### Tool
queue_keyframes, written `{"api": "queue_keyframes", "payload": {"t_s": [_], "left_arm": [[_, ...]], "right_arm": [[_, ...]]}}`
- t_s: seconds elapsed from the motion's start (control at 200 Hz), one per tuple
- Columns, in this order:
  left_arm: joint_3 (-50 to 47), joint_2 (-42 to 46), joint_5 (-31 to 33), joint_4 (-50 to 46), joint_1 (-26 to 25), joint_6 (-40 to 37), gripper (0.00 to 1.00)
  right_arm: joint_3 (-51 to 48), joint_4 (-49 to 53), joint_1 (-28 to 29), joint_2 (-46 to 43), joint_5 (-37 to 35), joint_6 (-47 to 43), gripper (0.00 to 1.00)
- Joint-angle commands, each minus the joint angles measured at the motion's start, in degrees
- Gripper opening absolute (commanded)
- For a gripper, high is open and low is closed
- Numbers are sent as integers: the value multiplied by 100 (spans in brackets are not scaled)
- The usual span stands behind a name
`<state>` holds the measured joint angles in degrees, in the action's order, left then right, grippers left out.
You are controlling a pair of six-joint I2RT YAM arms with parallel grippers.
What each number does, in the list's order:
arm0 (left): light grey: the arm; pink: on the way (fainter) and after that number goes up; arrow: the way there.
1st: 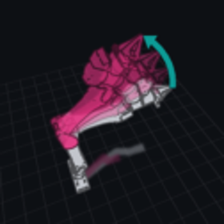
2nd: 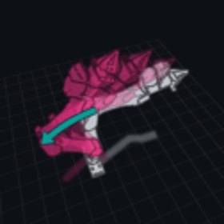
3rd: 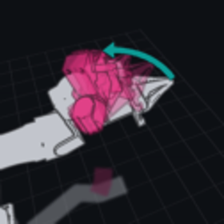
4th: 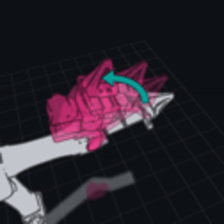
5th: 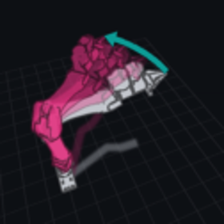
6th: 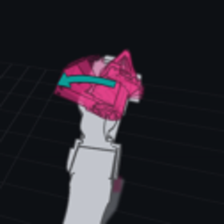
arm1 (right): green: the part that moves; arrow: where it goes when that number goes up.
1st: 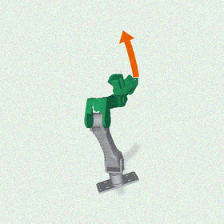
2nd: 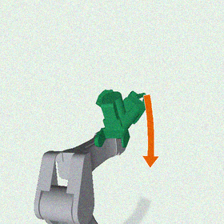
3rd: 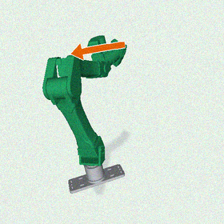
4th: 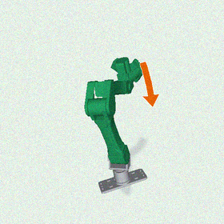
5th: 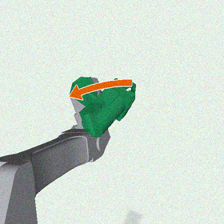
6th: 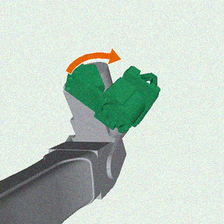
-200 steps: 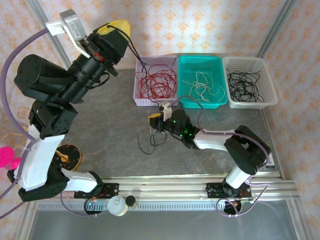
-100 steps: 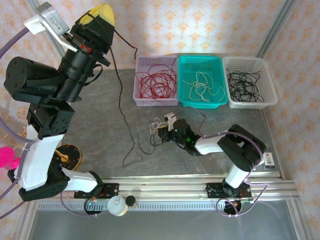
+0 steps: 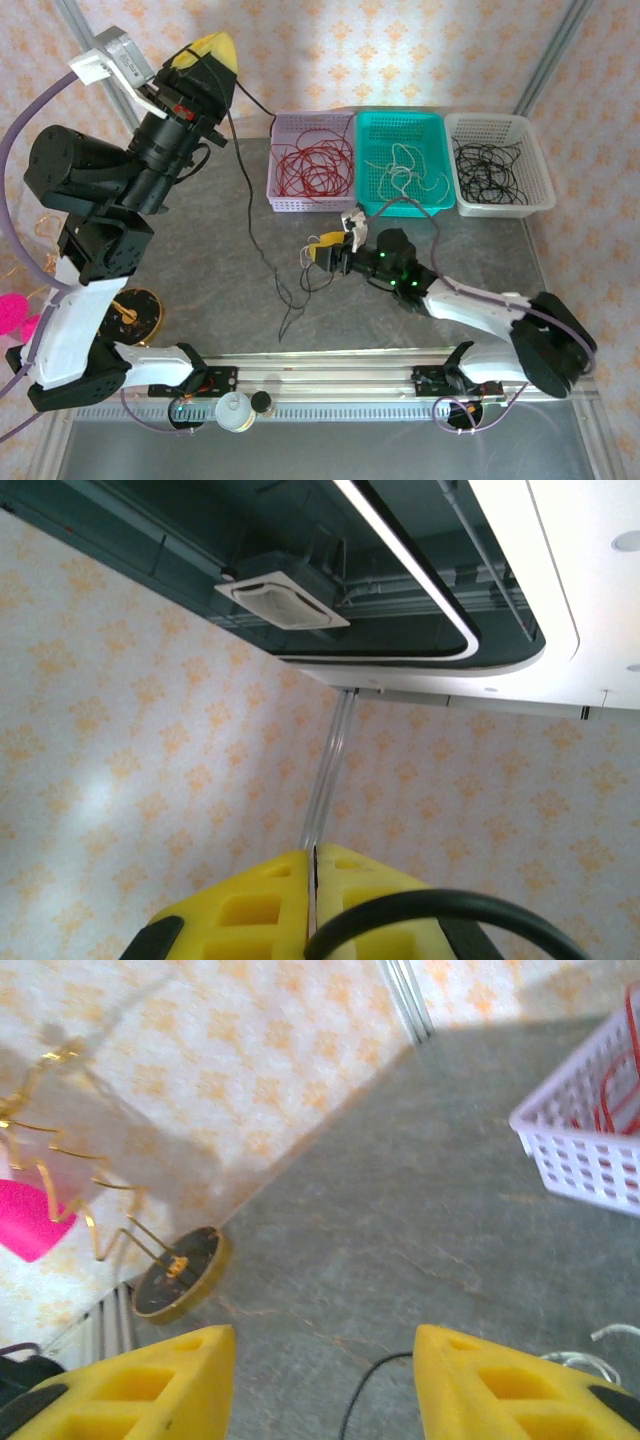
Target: Untangle the cables
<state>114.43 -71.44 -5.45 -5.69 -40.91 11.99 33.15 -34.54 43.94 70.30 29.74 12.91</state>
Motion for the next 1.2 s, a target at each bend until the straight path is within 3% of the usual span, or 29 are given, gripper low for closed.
{"api": "queue_keyframes", "payload": {"t_s": [0.0, 0.115, 0.175, 0.315, 0.596, 0.876, 0.986, 1.056, 1.191], "left_arm": [[-231, 162, 58, 121, -27, 92, 0], [-511, 251, 110, 119, -28, 108, 0], [-610, 273, 148, 106, -27, 110, 0], [-743, 247, 220, 33, -25, 58, 0], [-817, 54, 425, -282, -25, -160, 0], [-911, -69, 478, -362, -27, -182, 0], [-896, -129, 530, -394, -29, -221, 0], [-901, -143, 574, -442, -30, -274, 0], [-1107, -89, 843, -509, -32, -324, 0]], "right_arm": [[311, 395, -69, -780, 237, -381, 56], [953, 959, -79, -1138, 654, -639, 61], [1625, 1600, -74, -1087, 1114, -635, 73], [3033, 2463, -30, -603, 2086, -470, 73], [3567, 1398, 268, -399, 2436, -147, 75], [4090, 1289, 558, 276, 2308, -398, 69], [4344, 1277, 587, 614, 2441, -385, 57], [4424, 1464, 588, 737, 2370, -440, 38], [4364, 2043, 580, 596, 1390, -394, 3]]}}
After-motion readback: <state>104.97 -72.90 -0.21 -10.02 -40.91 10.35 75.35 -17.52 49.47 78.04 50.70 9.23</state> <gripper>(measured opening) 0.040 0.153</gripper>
